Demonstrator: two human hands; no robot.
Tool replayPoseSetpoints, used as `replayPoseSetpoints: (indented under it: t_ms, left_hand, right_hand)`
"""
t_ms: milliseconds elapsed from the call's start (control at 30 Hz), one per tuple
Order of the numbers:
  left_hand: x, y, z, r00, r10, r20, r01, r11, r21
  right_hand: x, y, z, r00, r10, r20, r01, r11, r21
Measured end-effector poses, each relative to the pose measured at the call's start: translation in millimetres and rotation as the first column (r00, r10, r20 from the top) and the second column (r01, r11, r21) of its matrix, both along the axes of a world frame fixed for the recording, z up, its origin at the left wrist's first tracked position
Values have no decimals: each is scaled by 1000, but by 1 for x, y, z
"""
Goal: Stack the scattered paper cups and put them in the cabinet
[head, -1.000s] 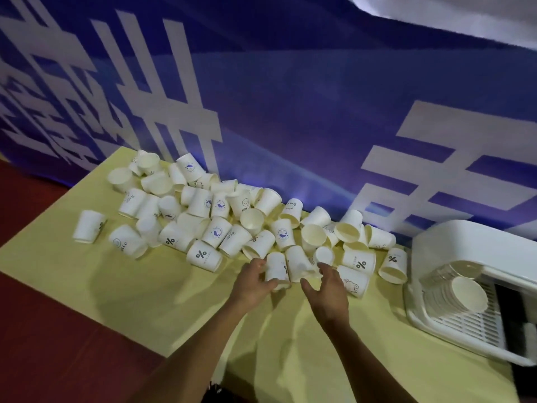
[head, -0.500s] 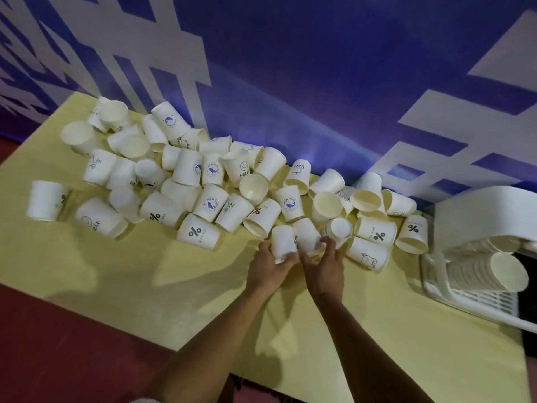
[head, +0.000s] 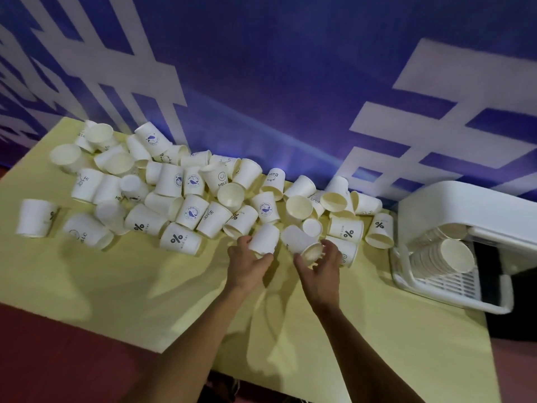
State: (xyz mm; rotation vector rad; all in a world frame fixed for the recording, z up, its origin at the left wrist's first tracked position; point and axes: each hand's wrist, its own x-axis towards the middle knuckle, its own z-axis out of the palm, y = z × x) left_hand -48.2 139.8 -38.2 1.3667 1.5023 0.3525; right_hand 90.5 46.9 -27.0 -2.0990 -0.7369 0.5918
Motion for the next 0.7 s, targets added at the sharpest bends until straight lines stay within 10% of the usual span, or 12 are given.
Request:
replayPoseSetpoints:
  t_ms: [700]
  left_hand:
    - [141, -77, 92, 967, -224, 122, 200, 963, 180]
  right_hand:
    - [147, -123, 85, 977, -187, 98, 163, 962, 218]
